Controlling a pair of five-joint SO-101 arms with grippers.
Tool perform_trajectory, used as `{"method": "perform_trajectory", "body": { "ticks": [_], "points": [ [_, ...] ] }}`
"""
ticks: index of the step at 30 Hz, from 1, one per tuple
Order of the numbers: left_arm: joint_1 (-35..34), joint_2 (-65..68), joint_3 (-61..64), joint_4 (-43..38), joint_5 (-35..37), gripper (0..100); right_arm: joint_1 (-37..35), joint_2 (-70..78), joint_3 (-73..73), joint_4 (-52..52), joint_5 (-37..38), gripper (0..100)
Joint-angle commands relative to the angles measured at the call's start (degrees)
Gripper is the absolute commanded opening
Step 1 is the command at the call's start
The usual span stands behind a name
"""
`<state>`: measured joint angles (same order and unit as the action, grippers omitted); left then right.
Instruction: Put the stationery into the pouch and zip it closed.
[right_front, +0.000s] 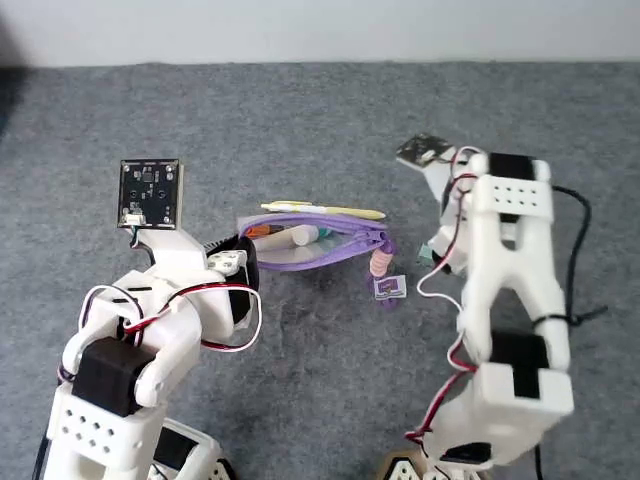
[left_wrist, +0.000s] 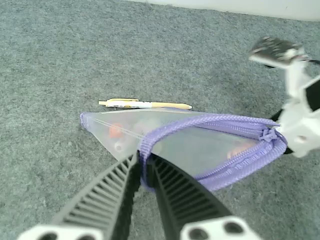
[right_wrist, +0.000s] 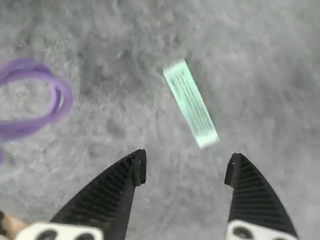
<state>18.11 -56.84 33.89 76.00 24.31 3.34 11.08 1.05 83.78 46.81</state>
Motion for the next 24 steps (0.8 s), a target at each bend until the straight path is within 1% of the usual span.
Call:
{"method": "perform_trajectory", "body": {
  "ticks": [1, 6, 8, 10, 13, 14, 16, 20, 24],
  "points": [
    [-0.35, 0.35, 0.13, -0.44, 0.18, 1, -1.89, 2.33, -2.55, -3.91, 0.97, 26.6],
    [-0.35, 0.35, 0.13, -0.44, 0.18, 1, -1.98, 8.92, -2.55, -10.59, 1.05, 26.6],
    [-0.35, 0.35, 0.13, -0.44, 0.18, 1, -1.8, 10.95, -2.55, -12.44, 1.14, 24.2],
    [-0.35, 0.35, 0.13, -0.44, 0.18, 1, -1.8, 12.18, -2.55, -14.02, 1.14, 17.1],
    [-0.35, 0.35, 0.13, -0.44, 0.18, 1, -2.24, 12.18, -2.55, -15.16, 1.05, 2.8],
    [-0.35, 0.35, 0.13, -0.44, 0.09, 1, -2.33, 12.09, -2.64, -15.34, 0.97, 0.0],
    [-0.35, 0.35, 0.13, -0.44, 0.09, 1, -2.15, 11.38, -2.81, -15.08, 0.88, 3.1],
    [-0.35, 0.35, 0.13, -0.44, 0.09, 1, -1.45, 8.66, -2.73, -14.55, 0.44, 0.8],
    [-0.35, 0.35, 0.13, -0.53, 0.09, 1, -1.36, 4.53, -2.64, -9.27, -7.3, 0.8]
  ]
}}
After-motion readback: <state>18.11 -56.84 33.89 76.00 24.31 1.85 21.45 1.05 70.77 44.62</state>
